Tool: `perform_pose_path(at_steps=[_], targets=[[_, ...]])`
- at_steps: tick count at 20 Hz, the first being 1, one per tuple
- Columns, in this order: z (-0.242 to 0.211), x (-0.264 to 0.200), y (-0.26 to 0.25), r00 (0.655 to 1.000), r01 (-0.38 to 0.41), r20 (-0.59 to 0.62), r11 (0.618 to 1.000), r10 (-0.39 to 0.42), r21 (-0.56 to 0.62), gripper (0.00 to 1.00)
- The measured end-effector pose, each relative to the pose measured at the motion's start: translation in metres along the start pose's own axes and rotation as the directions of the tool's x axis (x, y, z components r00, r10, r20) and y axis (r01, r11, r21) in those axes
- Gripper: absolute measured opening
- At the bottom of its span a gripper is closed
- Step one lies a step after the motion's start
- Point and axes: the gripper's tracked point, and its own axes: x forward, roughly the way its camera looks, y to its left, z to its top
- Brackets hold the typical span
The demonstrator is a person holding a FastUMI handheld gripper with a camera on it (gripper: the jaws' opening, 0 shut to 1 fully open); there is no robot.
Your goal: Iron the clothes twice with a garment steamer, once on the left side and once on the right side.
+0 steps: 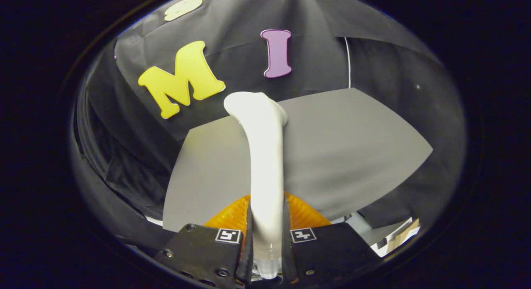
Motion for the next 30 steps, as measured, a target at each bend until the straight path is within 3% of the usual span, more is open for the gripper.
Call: perform_pose_path(at_steps=[9,17,22,30], targets=[[-0.002,-0.068,0.047,0.987,-0.054,0.154,0.998,0.055,-0.010,0.30],[0.003,-0.128,0.097,0.941,-0.084,0.328,0.996,0.085,-0.016,0.30],[0.006,-0.157,0.144,0.885,-0.112,0.447,0.991,0.132,-0.071,0.30],[0.021,-0.204,0.223,0.766,-0.102,0.624,0.988,0.153,-0.118,0.30]])
